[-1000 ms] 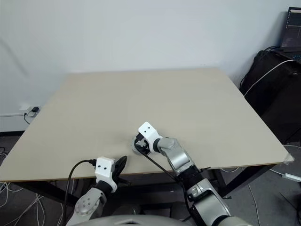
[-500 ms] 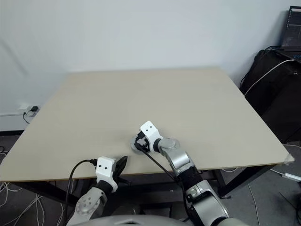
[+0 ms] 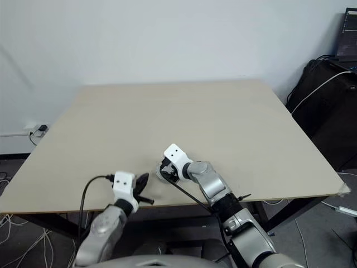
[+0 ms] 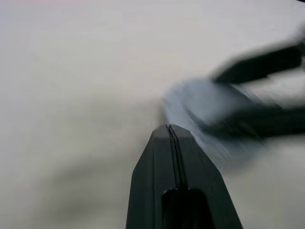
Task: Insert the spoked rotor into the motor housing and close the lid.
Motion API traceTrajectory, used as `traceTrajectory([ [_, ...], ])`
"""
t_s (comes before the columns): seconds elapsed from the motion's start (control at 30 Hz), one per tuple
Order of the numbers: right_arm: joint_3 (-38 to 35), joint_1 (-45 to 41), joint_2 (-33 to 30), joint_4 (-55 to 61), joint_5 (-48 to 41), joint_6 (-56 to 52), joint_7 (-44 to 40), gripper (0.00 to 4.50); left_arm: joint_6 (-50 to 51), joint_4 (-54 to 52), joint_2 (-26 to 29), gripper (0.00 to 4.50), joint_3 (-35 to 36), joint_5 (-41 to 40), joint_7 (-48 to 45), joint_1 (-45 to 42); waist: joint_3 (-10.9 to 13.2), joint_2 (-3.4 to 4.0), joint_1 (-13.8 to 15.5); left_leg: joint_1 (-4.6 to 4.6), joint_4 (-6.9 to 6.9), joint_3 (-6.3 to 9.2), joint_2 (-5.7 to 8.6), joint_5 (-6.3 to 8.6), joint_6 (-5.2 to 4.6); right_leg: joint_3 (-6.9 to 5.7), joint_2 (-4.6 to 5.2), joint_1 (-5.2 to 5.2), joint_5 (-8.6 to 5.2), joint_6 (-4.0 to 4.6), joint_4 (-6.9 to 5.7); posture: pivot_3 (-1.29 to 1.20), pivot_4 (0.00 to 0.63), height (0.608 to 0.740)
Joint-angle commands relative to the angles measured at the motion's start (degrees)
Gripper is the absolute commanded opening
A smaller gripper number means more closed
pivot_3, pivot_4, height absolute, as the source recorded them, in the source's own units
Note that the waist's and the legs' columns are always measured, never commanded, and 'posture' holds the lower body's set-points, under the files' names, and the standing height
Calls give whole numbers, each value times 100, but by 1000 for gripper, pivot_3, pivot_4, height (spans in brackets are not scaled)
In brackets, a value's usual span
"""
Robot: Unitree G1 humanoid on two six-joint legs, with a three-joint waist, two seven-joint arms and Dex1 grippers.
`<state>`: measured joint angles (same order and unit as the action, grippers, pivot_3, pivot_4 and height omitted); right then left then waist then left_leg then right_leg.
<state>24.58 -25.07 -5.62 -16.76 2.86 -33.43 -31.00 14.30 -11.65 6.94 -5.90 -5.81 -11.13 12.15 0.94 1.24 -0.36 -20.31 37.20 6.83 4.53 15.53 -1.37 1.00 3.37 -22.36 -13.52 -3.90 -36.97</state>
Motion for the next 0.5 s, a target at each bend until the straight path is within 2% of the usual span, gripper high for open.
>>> traceTrajectory([
  [0.03,36,66,-83,-253,115,-262,18,3186,444,194,87,0,465,-467,-200,-570,-3,-1,-16,1,0,0,0,-1,0,1,-2,0,1,-2,1,0,0,740],
  [0.2,-5,127,-67,-108,83,-299,49,3186,1192,1079,390,0,965,-1148,-849,-1608,-7,-10,-21,2,-3,10,3,-12,-8,1,-8,-2,2,0,1,0,0,740],
  [0.3,-28,189,-58,-18,68,-335,81,3186,1782,1518,665,0,972,-1517,-1498,-2116,-8,-19,-22,2,-6,12,5,-12,-8,2,-7,-2,1,2,2,0,0,740],
  [0.5,-69,256,-24,99,47,-385,140,3186,2533,2020,982,0,802,-1691,-2114,-2683,-7,-21,-29,2,-13,18,10,-12,-8,3,-6,-3,0,5,5,0,0,740],
])
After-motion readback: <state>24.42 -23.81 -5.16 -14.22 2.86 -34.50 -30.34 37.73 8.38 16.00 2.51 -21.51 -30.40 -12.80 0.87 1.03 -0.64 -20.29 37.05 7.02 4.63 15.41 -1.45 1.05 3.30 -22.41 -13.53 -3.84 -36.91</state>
